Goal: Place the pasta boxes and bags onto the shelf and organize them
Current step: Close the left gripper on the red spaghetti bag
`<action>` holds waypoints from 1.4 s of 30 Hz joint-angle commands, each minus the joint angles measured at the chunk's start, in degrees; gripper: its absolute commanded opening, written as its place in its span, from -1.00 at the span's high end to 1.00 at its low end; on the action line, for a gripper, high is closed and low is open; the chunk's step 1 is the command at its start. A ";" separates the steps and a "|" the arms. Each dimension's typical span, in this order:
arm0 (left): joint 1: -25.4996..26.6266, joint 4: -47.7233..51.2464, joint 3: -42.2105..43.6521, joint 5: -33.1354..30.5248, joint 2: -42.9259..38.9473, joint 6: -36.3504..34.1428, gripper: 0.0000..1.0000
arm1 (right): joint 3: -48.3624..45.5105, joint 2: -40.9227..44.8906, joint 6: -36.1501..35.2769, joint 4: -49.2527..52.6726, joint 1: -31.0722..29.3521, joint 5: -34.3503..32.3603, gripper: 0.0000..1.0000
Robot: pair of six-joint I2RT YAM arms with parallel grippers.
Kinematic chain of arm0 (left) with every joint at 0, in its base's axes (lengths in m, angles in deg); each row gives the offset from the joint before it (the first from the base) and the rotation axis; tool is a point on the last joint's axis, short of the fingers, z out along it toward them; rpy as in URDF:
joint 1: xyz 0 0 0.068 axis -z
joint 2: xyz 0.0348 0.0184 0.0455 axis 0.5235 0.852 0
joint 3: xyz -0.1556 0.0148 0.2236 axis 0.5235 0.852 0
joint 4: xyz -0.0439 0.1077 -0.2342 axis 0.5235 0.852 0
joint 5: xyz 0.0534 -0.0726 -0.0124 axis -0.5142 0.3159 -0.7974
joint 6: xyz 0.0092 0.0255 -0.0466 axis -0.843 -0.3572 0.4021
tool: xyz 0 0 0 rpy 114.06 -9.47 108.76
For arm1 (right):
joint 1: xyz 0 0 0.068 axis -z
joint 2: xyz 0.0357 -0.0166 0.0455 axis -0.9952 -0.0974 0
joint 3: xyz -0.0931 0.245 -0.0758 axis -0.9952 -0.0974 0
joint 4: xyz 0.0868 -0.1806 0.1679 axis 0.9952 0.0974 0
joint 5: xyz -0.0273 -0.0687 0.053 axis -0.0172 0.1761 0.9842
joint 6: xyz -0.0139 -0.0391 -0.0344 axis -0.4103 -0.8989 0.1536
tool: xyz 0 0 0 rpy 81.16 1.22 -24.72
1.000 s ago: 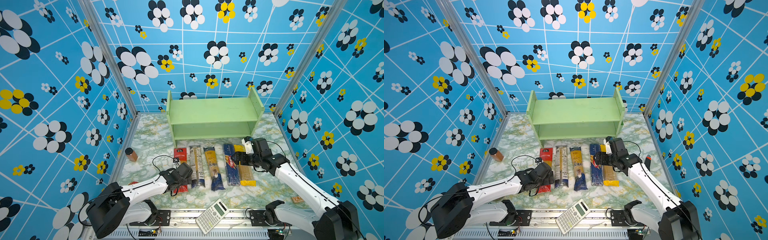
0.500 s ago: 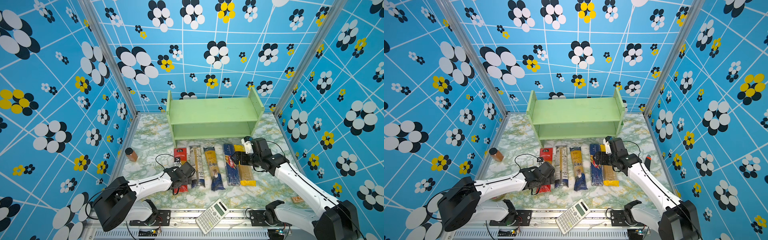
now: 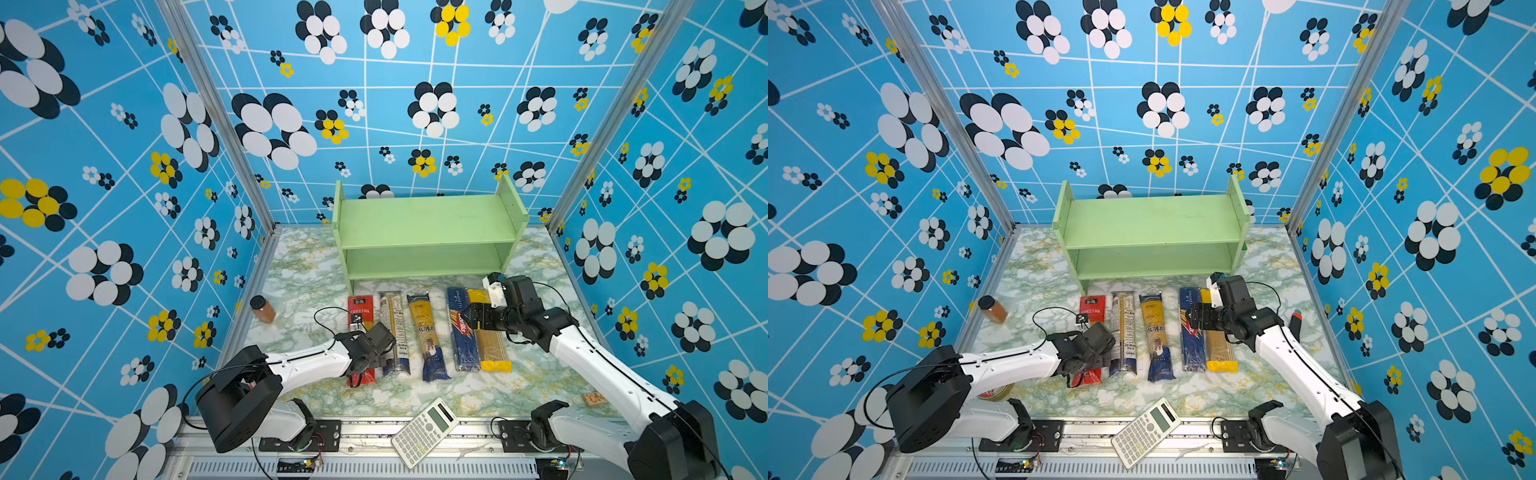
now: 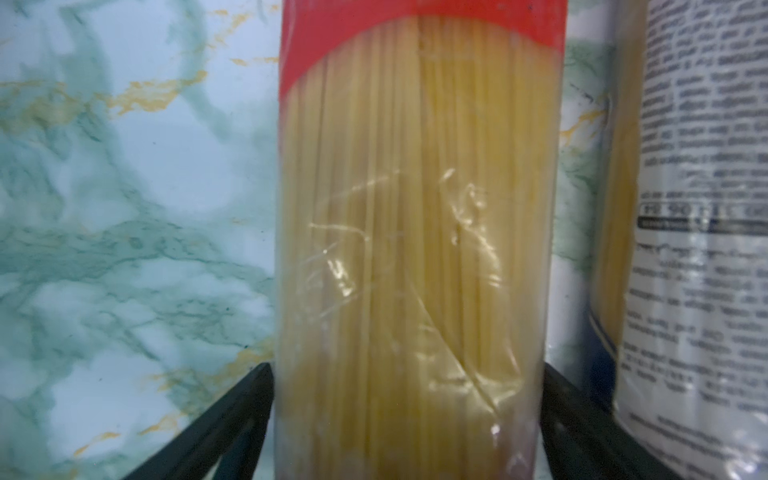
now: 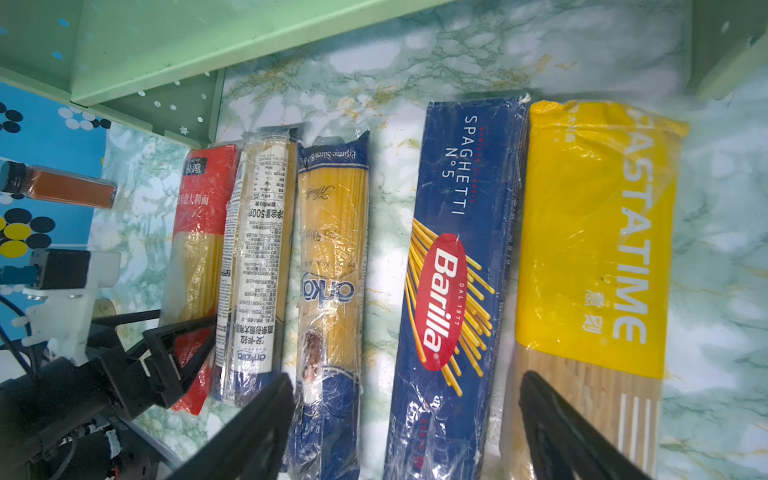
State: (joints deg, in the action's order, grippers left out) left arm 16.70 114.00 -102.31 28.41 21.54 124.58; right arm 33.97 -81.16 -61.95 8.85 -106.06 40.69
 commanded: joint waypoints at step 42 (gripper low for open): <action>0.87 4.63 4.99 1.81 -0.83 0.26 -0.10 | -1.08 1.26 0.45 0.46 -0.49 -1.64 -0.73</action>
State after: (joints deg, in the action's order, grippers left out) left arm 17.58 112.44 -99.93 26.75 19.55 125.69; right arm 33.42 -80.65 -61.93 8.69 -106.06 40.23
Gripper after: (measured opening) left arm 0.562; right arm 0.865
